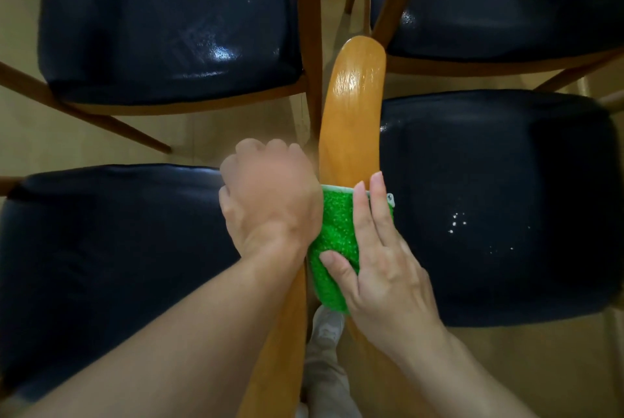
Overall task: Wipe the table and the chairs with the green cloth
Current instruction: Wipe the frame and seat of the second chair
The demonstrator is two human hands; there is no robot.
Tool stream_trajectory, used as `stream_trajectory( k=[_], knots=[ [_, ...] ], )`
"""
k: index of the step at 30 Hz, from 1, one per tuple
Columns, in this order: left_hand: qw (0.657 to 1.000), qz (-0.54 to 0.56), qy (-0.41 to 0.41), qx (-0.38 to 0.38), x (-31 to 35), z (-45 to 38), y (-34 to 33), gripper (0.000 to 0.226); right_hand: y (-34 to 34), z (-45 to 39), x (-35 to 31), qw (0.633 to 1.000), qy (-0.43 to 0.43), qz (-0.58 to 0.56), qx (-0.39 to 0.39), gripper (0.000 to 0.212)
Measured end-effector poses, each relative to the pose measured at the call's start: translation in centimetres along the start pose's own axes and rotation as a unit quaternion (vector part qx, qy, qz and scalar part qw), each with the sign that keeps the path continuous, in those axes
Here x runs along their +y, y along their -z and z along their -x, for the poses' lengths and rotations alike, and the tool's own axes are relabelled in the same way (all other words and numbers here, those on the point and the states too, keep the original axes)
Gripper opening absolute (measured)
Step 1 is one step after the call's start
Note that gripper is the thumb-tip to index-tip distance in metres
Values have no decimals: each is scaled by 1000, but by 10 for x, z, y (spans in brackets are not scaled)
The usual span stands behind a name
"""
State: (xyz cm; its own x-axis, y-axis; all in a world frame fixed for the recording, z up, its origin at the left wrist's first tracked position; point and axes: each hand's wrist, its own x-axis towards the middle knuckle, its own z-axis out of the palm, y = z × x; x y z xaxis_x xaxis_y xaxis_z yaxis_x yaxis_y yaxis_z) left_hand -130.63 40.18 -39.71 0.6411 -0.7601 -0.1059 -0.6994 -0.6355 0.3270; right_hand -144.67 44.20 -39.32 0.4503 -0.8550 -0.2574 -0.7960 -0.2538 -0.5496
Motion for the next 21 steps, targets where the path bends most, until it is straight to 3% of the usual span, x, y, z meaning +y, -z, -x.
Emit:
stream_trajectory(
  k=[11,21],
  knots=[
    [999,31,-16,14,-3,0,-3,42,24,-101,-6,1000,-10,-6,9,66],
    [999,35,-22,10,-1,-5,-4,47,5,-38,0,999,-41,4,-8,73]
  ],
)
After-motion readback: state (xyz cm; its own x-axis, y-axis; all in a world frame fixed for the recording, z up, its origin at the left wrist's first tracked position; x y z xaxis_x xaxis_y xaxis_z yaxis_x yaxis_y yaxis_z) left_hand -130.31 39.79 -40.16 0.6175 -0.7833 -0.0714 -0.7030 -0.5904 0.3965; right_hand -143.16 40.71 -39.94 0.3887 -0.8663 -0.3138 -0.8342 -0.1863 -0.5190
